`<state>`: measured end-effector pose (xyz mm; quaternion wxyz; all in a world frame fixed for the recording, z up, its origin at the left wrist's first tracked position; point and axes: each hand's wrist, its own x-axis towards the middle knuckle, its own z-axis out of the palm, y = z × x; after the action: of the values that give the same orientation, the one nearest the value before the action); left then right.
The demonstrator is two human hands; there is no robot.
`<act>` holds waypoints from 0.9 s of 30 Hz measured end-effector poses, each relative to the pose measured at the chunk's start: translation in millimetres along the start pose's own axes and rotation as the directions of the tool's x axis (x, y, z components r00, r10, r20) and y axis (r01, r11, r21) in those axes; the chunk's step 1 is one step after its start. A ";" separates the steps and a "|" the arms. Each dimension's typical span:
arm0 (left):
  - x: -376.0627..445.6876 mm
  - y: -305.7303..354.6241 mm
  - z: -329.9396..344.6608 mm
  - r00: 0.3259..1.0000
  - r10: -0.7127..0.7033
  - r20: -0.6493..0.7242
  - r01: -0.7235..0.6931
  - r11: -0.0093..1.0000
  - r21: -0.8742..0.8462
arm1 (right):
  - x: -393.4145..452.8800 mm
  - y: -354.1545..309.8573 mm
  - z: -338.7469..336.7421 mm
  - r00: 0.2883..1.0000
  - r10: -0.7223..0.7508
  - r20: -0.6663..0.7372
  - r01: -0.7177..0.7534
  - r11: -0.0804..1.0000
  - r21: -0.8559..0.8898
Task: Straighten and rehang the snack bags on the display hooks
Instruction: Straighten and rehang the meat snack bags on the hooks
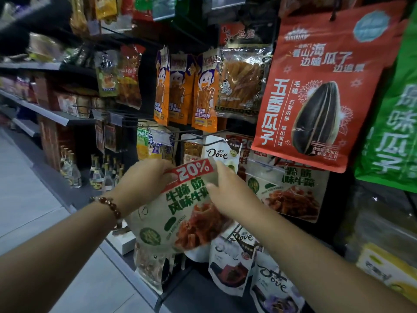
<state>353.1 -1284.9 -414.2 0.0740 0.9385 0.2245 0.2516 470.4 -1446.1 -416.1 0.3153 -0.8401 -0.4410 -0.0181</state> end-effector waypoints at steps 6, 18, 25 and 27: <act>12.1 2.5 12.2 0.989 0.042 -0.142 -0.039 0.999 0.025 | 113.2 -21.6 -13.8 0.912 0.381 -0.154 -0.405 0.897 -0.177; 4.4 -52.3 15.4 0.964 0.161 -0.209 -0.101 0.957 0.274 | 189.9 17.2 9.0 0.879 0.413 -0.239 -0.468 0.648 -0.601; -1.9 -69.4 4.2 0.996 0.073 -0.055 -0.070 0.996 0.063 | 175.2 -0.1 13.1 0.930 0.278 -0.239 -0.365 0.633 -0.682; -1.6 -71.9 -4.6 0.999 0.048 0.006 -0.048 0.997 0.058 | 165.4 -8.9 13.4 0.935 0.270 -0.230 -0.353 0.653 -0.670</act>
<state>322.0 -1221.7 -429.0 0.0410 0.9459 0.2092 0.2446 561.3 -1314.4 -371.2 -0.0052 -0.9567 -0.2319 -0.1757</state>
